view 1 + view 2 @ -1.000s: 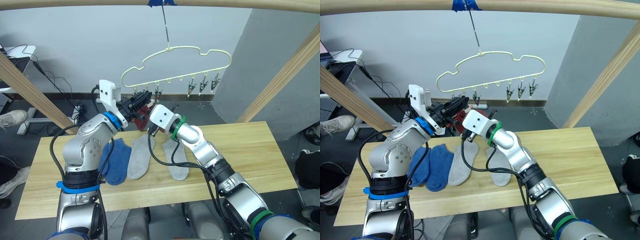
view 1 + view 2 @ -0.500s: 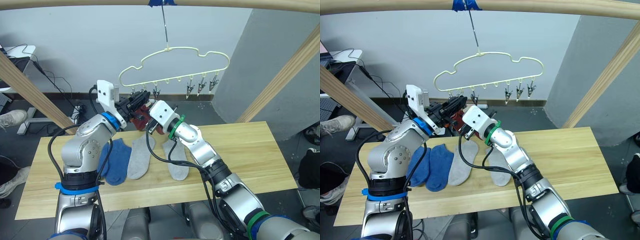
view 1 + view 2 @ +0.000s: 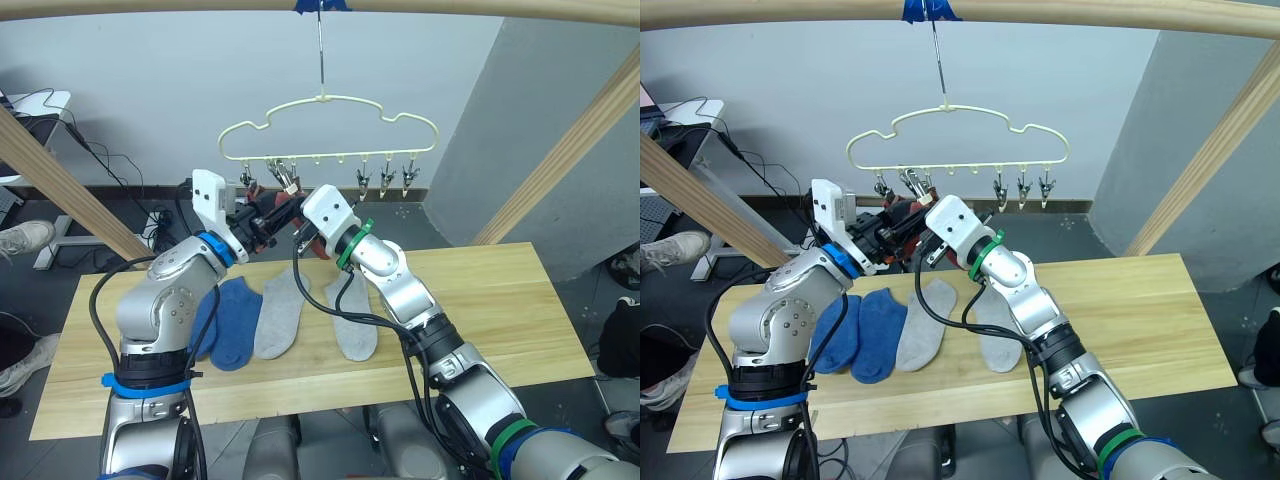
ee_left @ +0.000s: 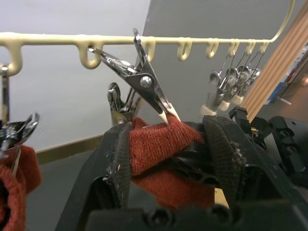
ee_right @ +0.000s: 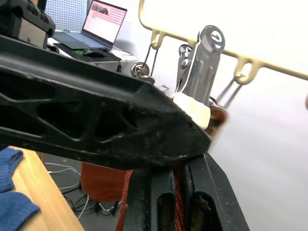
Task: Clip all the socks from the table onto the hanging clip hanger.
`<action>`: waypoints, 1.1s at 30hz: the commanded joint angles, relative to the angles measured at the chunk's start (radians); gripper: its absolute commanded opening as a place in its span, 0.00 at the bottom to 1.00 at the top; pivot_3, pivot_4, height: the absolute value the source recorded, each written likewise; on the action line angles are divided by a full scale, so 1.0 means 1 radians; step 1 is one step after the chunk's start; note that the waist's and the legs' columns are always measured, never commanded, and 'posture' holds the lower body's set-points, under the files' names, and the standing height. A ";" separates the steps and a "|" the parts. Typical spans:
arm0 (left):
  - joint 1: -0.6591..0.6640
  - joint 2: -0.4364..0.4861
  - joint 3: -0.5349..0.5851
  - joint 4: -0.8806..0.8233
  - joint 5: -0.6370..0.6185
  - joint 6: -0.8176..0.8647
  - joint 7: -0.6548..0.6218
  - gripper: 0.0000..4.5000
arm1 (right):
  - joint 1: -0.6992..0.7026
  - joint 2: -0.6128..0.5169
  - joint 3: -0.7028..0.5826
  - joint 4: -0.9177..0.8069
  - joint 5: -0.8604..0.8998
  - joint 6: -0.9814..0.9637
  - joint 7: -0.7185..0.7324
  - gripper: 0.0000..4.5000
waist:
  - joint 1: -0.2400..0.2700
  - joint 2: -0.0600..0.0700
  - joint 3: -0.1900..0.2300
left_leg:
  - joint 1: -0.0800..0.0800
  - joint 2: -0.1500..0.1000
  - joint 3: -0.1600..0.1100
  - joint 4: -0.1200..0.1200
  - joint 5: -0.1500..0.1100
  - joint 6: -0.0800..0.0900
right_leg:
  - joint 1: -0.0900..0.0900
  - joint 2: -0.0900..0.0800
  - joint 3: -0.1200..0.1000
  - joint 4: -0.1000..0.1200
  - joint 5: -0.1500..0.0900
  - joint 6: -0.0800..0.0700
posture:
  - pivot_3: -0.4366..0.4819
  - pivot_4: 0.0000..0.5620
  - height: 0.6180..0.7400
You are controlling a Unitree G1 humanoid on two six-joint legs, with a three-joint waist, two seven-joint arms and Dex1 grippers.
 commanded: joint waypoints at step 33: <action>0.234 0.171 0.004 -0.162 0.113 -0.176 -0.128 0.58 | 0.242 -0.268 0.000 -0.588 0.114 0.405 0.294 0.56 | 0.005 -0.001 -0.002 | 0.000 0.000 0.000 0.000 0.000 0.000 | 0.000 0.000 0.000 0.001 0.000 0.000 | 0.32 0.33 1.00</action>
